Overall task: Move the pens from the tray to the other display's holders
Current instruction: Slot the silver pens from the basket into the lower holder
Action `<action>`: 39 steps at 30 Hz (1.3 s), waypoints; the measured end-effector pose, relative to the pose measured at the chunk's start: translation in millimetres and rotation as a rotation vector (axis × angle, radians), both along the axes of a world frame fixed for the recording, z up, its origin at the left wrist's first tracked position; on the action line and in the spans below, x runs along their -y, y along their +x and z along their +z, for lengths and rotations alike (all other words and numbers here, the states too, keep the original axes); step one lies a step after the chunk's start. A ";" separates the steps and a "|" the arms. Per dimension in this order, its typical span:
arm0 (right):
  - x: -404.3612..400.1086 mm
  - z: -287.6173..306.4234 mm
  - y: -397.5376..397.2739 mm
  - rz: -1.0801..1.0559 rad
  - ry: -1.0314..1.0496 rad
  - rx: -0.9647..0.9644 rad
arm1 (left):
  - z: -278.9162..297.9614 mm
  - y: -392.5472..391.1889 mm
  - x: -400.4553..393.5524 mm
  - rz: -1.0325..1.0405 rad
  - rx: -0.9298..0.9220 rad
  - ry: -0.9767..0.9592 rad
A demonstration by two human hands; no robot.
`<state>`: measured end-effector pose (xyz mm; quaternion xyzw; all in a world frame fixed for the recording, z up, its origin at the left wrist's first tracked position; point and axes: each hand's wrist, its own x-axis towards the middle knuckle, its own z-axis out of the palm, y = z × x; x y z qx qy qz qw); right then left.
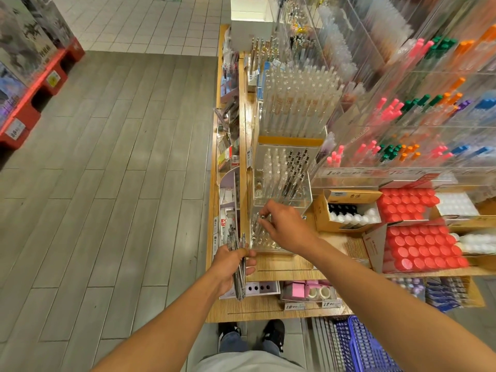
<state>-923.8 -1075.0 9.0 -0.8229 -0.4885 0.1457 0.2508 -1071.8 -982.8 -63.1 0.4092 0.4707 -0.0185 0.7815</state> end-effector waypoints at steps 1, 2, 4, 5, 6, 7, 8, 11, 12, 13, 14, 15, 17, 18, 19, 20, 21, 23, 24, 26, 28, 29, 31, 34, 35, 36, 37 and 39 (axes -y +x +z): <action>-0.8 -0.8 -0.1 0.003 0.000 0.003 | 0.1 -0.4 0.1 -0.003 0.002 -0.002; -2.0 -1.3 0.5 0.004 0.001 0.005 | 0.3 -0.8 0.3 -0.006 0.003 -0.003; -5.2 -1.5 2.4 0.012 -0.003 0.018 | 0.5 -1.3 0.7 -0.010 0.001 -0.002; -6.6 -1.6 3.5 0.017 -0.004 0.025 | 0.7 -1.2 0.7 -0.012 -0.001 -0.001; -8.0 -1.6 4.4 0.020 -0.003 0.034 | 0.6 -1.3 0.7 -0.012 -0.003 0.000; -9.2 -1.4 5.1 0.022 -0.003 0.042 | 0.5 -1.2 0.6 -0.012 -0.005 0.000; -10.2 -1.5 5.6 0.022 -0.003 0.049 | 0.5 -1.4 0.4 -0.014 -0.005 0.000; -10.8 -3.9 7.4 0.021 -0.012 0.049 | 0.7 -2.5 0.0 -0.022 0.006 -0.002; -10.4 -5.7 8.1 0.023 -0.030 0.052 | 0.5 -3.2 -0.1 -0.023 0.007 -0.003; -9.4 -7.7 8.6 0.030 -0.055 0.059 | 0.2 -3.9 -0.2 -0.025 0.008 -0.002; -8.4 -10.1 8.6 0.040 -0.081 0.069 | 0.0 -4.6 -0.3 -0.029 0.007 0.002; -7.1 -12.5 8.1 0.054 -0.105 0.078 | -0.1 -5.0 -0.1 -0.034 0.008 0.005; -6.0 -16.9 5.6 0.079 -0.138 0.113 | 0.1 -5.9 0.5 -0.042 0.008 0.010; -6.3 -18.8 4.3 0.082 -0.140 0.137 | 0.6 -6.1 0.7 -0.045 0.009 0.013; -7.1 -20.2 3.4 0.079 -0.132 0.161 | 1.3 -6.1 0.7 -0.048 0.010 0.016; -8.3 -21.2 2.9 0.075 -0.124 0.183 | 1.9 -5.8 1.0 -0.051 0.011 0.019; -9.9 -22.0 2.8 0.078 -0.121 0.208 | 2.3 -5.2 1.5 -0.052 0.012 0.023; -12.5 -23.3 3.1 0.103 -0.123 0.250 | 3.2 -4.2 2.7 -0.052 0.023 0.024; -12.5 -23.2 2.5 0.114 -0.117 0.268 | 4.2 -3.7 3.4 -0.055 0.032 0.022; -8.2 -22.1 0.5 0.128 -0.082 0.304 | 5.7 -3.0 4.9 -0.066 0.058 0.011; 0.7 -23.5 -2.6 0.088 -0.003 0.294 | 6.9 -2.3 6.8 -0.073 0.093 -0.009; 6.3 -24.0 -5.0 0.042 0.033 0.227 | 7.9 -1.7 7.7 -0.077 0.110 -0.014; 17.2 -25.0 -11.2 -0.056 0.021 -0.032 | 10.0 0.0 9.8 -0.092 0.137 -0.021; 28.8 -28.6 -17.8 -0.177 -0.075 -0.401 | 13.2 4.4 13.7 -0.111 0.165 -0.033; 31.7 -29.7 -18.3 -0.215 -0.086 -0.485 | 13.9 5.8 15.2 -0.120 0.166 -0.035; 34.3 -30.2 -18.4 -0.242 -0.082 -0.551 | 14.4 7.6 17.1 -0.130 0.164 -0.036; 36.6 -30.3 -18.5 -0.261 -0.065 -0.602 | 14.7 9.0 19.2 -0.136 0.162 -0.040; 40.5 -29.8 -17.0 -0.297 -0.019 -0.698 | 15.2 11.7 23.8 -0.132 0.159 -0.053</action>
